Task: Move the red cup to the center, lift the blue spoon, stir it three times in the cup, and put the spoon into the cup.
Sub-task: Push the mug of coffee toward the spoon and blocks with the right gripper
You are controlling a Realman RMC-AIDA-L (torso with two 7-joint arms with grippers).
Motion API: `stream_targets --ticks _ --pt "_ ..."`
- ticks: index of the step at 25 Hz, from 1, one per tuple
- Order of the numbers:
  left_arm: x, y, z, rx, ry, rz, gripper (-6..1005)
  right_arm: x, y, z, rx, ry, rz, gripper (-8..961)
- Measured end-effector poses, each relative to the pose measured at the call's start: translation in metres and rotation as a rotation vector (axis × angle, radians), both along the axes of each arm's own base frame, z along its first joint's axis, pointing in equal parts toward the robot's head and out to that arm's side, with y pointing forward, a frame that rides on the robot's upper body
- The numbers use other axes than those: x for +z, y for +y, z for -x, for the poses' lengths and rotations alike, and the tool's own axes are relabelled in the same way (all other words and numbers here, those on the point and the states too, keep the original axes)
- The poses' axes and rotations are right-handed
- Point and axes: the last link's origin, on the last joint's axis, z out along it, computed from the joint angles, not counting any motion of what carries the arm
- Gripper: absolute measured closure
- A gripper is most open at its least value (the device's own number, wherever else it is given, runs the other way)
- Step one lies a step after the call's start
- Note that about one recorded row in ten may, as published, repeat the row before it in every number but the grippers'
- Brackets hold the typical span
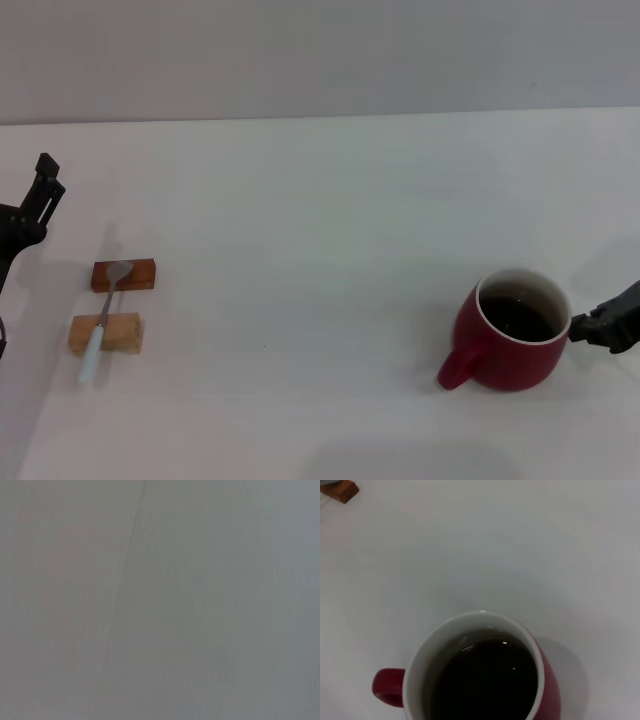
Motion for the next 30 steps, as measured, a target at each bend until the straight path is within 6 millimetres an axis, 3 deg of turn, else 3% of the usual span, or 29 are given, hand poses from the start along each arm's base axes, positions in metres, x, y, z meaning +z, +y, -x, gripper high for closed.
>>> stream_targets --ticks 30 --pt "0.000 0.001 -0.001 -0.002 0.002 0.002 139 -0.028 0.012 0.018 0.049 0.020 0.091 954"
